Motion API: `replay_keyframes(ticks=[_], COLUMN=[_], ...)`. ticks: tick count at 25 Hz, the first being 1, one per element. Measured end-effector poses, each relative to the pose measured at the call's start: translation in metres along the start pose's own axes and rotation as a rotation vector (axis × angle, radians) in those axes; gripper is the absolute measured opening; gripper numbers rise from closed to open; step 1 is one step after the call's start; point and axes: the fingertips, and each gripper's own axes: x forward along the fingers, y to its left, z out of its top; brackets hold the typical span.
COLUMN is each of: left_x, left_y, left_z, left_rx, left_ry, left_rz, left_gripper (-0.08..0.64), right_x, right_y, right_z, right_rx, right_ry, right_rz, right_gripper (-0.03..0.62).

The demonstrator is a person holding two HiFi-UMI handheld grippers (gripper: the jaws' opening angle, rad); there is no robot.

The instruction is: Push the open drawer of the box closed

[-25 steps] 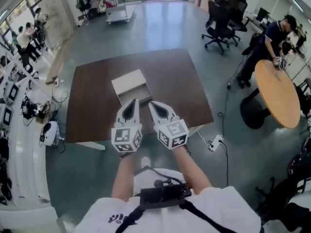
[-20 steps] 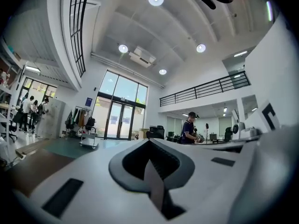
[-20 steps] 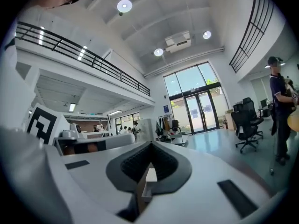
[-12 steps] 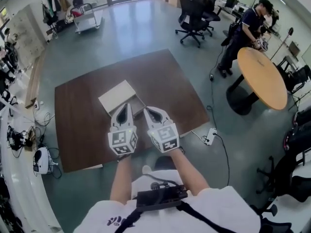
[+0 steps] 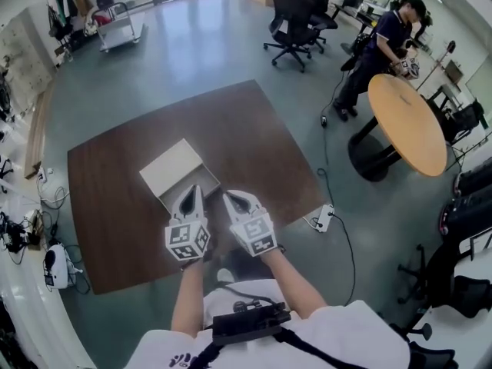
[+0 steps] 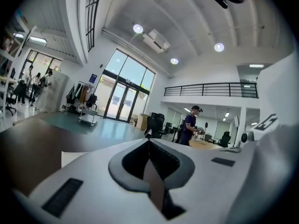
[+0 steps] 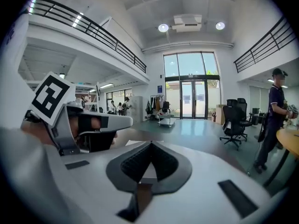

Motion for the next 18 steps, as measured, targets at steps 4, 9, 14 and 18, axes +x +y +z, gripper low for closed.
replay_keyframes(ticks=[4, 9, 14, 18], left_x=[0.011, 0.013, 0.006, -0.009], left_y=[0.019, 0.034, 0.063, 0.095], left_z=[-0.013, -0.034, -0.053, -0.066], left_rx=[0.019, 0.041, 0.033, 0.04], left_ry=[0.027, 0.063, 0.088, 0.135], left_rz=[0.062, 0.108, 0.18, 0.224], left_gripper=[0.009, 0.009, 0.009, 0.009], right_x=[0.008, 0.014, 0.023, 0.039], right_y=[-0.005, -0.009, -0.012, 0.006], right_z=[-0.016, -0.048, -0.089, -0.119], right_rx=[-0.024, -0.019, 0.022, 0.07], right_ry=[0.048, 0.112, 0.185, 0.252], right_rz=[0.01, 0.043, 0.063, 0.093], right_gripper=[-0.008, -0.008, -0.008, -0.008])
